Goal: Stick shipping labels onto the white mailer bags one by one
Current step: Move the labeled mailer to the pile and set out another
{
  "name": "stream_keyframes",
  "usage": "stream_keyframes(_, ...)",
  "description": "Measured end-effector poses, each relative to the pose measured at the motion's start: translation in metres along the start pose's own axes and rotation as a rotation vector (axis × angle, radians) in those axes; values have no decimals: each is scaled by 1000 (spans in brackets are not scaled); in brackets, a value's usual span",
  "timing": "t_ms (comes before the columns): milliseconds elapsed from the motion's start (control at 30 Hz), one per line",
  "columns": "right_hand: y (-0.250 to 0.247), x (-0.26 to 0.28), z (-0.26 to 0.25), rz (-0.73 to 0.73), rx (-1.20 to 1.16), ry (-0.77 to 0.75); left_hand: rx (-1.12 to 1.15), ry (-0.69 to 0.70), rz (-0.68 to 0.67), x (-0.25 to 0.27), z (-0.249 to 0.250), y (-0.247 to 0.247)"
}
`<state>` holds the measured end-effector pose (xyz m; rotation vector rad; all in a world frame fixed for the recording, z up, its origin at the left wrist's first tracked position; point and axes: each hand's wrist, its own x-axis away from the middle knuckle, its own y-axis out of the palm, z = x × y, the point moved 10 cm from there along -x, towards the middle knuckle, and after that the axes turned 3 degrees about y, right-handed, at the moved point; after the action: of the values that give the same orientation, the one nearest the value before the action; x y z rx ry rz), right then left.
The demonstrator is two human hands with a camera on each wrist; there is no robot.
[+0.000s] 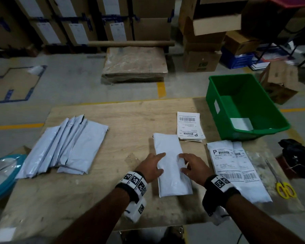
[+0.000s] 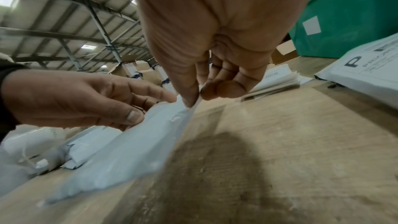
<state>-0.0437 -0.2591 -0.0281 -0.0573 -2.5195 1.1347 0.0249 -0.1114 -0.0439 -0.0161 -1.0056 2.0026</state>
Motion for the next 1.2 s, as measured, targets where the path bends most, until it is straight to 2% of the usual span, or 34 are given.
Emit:
stream_keyframes(233,4,-12,-2,-54,-26,-94,-43,-5,123,-1,-2,-7)
stream_keyframes(433,16,-25,6,-140,59,-66,-171,-207,9,-5,-29,7)
stream_keyframes(500,17,-25,7,-134,44,-70,-145,-237,19,-7,-31,8)
stream_keyframes(600,17,-24,9,-132,37,-71,-129,-239,60,-10,-30,4)
stream_keyframes(833,21,-27,11,-170,113,-66,-174,-159,33,-18,-26,8)
stream_keyframes(967,22,-33,7,-152,144,-82,-347,-119,73,-19,-22,-3)
stream_keyframes(1100,25,-35,8,-122,166,-110,-413,-132,-37,-17,-25,10)
stream_keyframes(1200,39,-35,10,-204,233,-99,-387,-131,-62,-18,-27,13)
